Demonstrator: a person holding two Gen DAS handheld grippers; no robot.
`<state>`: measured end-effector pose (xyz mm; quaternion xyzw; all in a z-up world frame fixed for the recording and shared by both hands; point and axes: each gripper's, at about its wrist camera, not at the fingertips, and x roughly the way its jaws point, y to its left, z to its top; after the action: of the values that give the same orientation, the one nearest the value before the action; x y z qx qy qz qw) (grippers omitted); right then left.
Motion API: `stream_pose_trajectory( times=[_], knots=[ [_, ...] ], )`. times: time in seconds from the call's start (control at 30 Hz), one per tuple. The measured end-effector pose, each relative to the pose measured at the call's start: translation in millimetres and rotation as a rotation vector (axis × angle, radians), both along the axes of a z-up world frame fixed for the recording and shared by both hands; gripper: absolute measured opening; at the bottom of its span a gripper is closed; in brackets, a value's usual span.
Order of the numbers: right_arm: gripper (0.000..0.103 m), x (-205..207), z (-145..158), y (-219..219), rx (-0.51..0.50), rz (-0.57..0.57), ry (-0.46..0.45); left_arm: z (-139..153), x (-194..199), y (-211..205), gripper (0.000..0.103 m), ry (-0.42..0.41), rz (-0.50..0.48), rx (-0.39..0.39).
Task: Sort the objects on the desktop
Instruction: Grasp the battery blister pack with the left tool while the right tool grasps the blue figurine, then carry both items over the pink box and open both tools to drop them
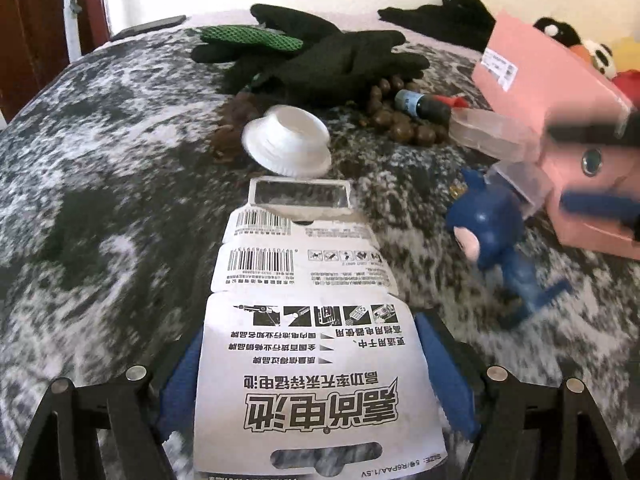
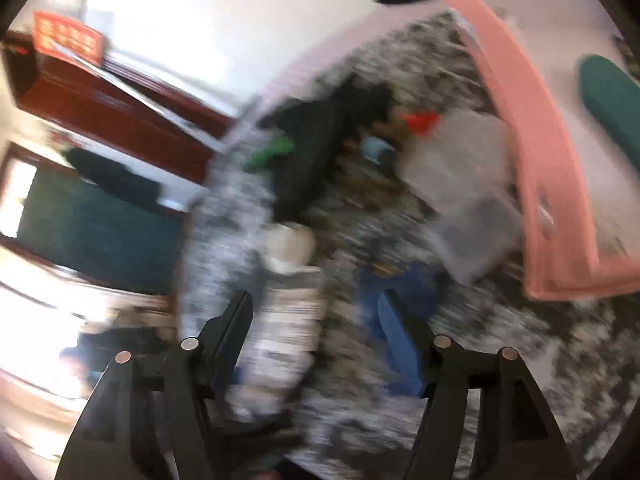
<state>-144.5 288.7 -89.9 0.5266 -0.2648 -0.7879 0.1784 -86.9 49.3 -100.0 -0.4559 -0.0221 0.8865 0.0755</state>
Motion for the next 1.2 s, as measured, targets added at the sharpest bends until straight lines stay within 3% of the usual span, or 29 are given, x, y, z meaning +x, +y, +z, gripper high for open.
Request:
stream_pose_trajectory(
  times=[0.2,0.23,0.27,0.3,0.37,0.43,0.53,0.67,0.73,0.8,0.83,0.9,0.93,1.03,1.13,1.2],
  knots=[
    [0.070,3,-60,-27,0.192,0.101,-0.078,13,24,-13,0.082,0.023,0.006,-0.004],
    [0.062,1,-64,-32,0.230,0.107,-0.050,18,30,-16,0.082,0.034,0.008,0.001],
    [0.039,3,-61,-35,0.272,0.113,-0.009,22,34,-19,0.082,0.043,0.009,0.006],
    [0.039,6,-56,-38,0.312,0.123,0.027,28,40,-22,0.082,0.057,0.012,0.011],
    [0.039,12,-53,-34,0.254,0.129,0.039,37,46,-26,0.014,0.065,0.005,0.024],
    [0.039,22,-46,-30,0.218,0.126,0.055,42,47,-28,0.011,0.057,0.002,0.047],
    [0.039,44,-34,-21,0.175,0.120,0.090,41,47,-32,0.011,0.052,0.000,0.018],
    [0.039,63,-27,-10,0.147,0.115,0.093,3,35,-34,0.011,-0.075,-0.028,0.072],
    [0.039,67,-29,-11,0.139,0.107,0.077,-14,30,-31,0.017,-0.122,-0.065,0.084],
    [0.039,73,-35,-9,0.122,0.104,0.057,-10,32,-31,0.023,-0.081,-0.072,0.038],
    [0.039,76,-38,-8,0.113,0.103,0.047,-7,32,-30,0.048,-0.067,-0.065,0.004],
    [0.039,80,-41,-5,0.089,0.102,0.032,1,32,-33,0.085,-0.029,-0.042,-0.062],
    [0.039,81,-43,-3,0.077,0.102,0.025,3,34,-33,0.093,-0.017,-0.071,-0.075],
    [0.039,84,-44,0,0.060,0.101,0.019,2,32,-32,0.100,-0.007,-0.147,-0.140],
    [0.039,83,-44,1,0.057,0.100,0.019,-19,17,-27,0.101,-0.057,-0.180,-0.254],
    [0.039,81,-44,-2,0.059,0.109,0.020,-40,4,-32,0.103,-0.079,-0.201,-0.233]
  ],
)
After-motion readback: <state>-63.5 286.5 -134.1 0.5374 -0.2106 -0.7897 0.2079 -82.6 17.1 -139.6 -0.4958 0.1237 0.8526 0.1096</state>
